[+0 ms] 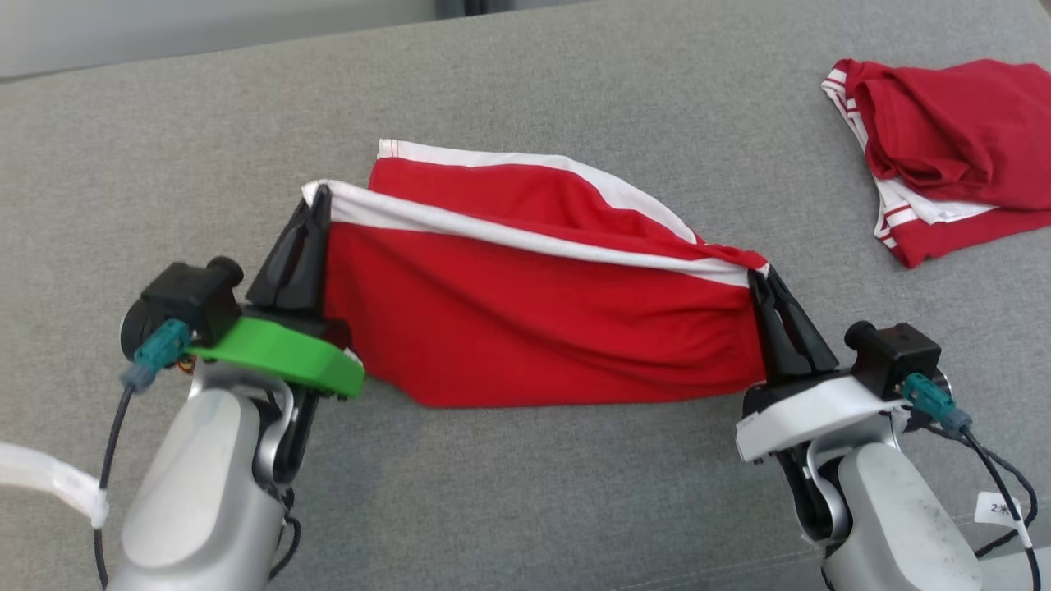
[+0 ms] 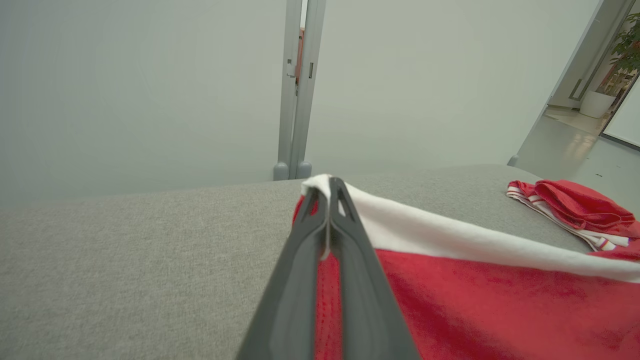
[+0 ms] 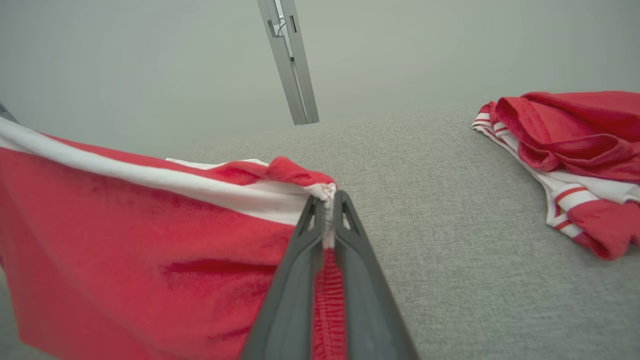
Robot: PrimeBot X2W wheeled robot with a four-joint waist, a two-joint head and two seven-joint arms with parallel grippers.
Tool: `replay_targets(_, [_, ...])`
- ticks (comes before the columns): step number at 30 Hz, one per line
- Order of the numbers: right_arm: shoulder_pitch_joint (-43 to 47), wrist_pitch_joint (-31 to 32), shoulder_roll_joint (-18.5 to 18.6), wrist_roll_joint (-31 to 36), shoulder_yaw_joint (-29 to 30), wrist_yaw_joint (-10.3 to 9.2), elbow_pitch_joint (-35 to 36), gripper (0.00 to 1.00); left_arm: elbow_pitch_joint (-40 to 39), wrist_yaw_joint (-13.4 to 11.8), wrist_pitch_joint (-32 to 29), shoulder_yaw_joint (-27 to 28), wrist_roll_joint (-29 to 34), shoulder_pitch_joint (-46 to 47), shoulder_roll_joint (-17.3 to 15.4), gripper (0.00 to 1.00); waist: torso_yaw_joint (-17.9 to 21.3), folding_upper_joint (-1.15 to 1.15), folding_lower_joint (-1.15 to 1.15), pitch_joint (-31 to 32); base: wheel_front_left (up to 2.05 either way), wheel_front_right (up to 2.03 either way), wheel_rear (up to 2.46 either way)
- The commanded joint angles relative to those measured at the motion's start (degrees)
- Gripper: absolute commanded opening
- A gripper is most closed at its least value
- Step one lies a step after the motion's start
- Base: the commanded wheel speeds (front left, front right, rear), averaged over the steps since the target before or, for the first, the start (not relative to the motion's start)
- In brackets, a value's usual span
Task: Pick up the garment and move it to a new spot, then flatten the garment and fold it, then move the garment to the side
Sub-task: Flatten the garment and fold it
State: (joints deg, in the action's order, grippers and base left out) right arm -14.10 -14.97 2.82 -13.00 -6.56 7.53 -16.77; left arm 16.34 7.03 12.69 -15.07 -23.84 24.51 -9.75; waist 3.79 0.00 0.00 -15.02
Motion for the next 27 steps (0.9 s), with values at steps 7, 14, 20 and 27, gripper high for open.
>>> replay_targets(7, [-7.3, -0.3, 0.2, -2.3, -0.4, -0.10, -2.3, 0.00, 14.3, 0.2, 0.1, -0.4, 1.3, 13.3, -1.2, 0.00, 3.6, 0.00, 0.00, -8.3, 0.00, 0.00, 0.00])
replay_targets(14, [-11.7, -0.3, 0.2, -3.4, -0.6, -0.10, -3.6, 0.00, 23.9, 0.3, 0.8, -1.6, 2.0, 21.8, -0.8, 0.00, 4.5, 0.00, 0.00, -12.2, 0.00, 0.00, 0.00])
replay_targets(20, [-13.9, -0.3, 0.2, -4.0, -0.7, -0.10, -5.0, 0.00, 30.5, 0.3, 1.4, -2.5, 2.5, 26.8, -0.1, 0.00, 4.9, 0.00, 0.00, -13.5, 0.00, 0.00, 0.00])
replay_targets(27, [-14.1, -0.3, 0.2, -4.4, 0.1, -0.10, -4.7, 1.00, 34.0, 0.2, 2.2, -2.7, 2.9, 29.1, 0.9, 1.00, 4.8, 0.00, 0.00, -12.7, 0.00, 0.00, 0.00])
